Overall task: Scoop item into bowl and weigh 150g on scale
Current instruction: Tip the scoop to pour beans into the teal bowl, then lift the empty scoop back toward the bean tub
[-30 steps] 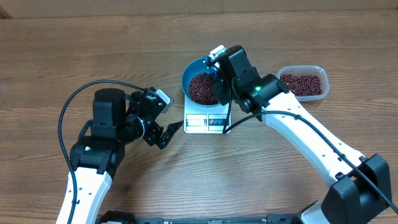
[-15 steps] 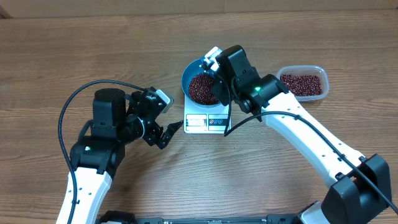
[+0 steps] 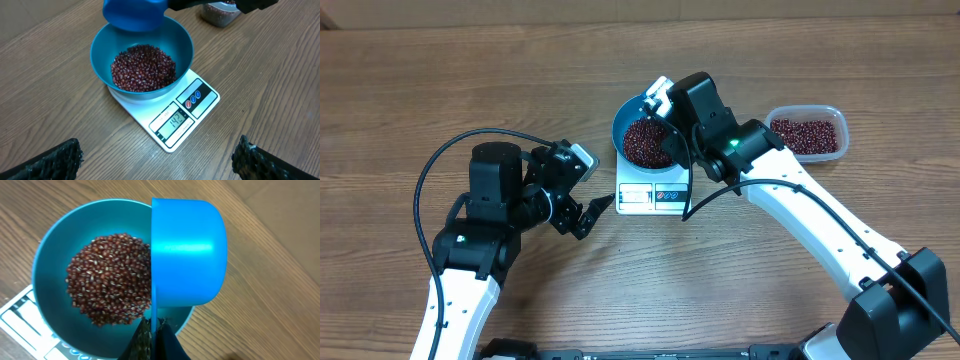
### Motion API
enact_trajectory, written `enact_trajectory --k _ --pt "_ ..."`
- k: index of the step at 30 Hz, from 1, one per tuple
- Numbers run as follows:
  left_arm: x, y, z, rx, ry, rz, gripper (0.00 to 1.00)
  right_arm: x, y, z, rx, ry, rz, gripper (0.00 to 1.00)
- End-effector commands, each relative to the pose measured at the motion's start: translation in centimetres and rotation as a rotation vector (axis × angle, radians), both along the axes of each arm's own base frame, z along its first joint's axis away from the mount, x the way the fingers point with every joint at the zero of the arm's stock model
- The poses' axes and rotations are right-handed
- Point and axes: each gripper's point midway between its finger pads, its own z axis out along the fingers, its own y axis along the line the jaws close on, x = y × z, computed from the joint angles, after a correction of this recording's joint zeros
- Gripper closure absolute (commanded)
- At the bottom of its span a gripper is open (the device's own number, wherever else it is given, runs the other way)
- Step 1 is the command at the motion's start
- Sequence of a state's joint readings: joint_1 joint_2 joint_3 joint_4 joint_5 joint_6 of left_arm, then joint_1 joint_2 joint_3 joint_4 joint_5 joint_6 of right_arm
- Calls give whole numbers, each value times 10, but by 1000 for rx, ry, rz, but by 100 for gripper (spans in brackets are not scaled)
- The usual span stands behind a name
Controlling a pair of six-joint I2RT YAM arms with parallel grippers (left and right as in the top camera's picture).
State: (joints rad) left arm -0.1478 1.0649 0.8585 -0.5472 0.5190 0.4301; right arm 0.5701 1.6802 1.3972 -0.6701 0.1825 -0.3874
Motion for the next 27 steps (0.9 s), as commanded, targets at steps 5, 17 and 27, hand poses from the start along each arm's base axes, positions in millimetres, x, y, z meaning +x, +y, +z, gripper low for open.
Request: enact_trajectory --k 5,17,27 --pt "0 2 0 9 -11 -4 1 7 -2 57 143 -101 -134 96" --pt "0 2 0 9 -11 -4 1 9 -64 127 327 -246 -449 96" --pt "0 2 0 9 -11 -4 1 17 -151 97 185 -186 -671 96"
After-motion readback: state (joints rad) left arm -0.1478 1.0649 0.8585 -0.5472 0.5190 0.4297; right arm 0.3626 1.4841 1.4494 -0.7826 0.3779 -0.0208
